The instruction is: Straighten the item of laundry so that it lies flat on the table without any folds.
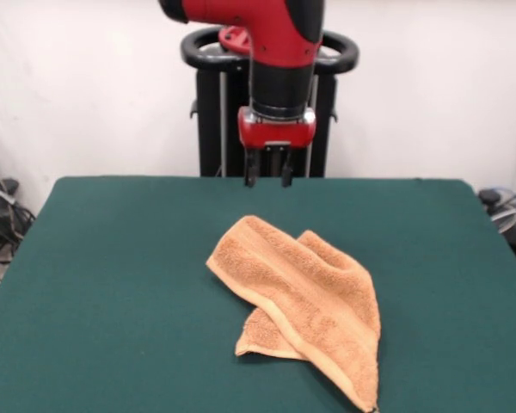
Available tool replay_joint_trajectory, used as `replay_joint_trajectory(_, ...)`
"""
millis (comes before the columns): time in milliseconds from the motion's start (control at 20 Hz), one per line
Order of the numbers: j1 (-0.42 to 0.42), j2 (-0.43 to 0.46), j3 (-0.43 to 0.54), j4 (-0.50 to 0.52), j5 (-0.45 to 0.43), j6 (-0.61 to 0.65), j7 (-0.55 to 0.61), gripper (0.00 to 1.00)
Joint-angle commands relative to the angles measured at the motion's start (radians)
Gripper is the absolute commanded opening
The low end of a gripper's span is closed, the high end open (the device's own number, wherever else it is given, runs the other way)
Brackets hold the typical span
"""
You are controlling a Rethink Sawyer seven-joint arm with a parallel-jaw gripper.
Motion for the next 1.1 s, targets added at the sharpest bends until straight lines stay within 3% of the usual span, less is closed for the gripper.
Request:
replay_joint_trajectory(50,0.019,0.014,0.040,-0.174,0.035,0.160,0.065,1.00)
replay_joint_trajectory(1100,-0.028,0.187,0.078,-0.290,-0.006,0.110,0.063,1.00)
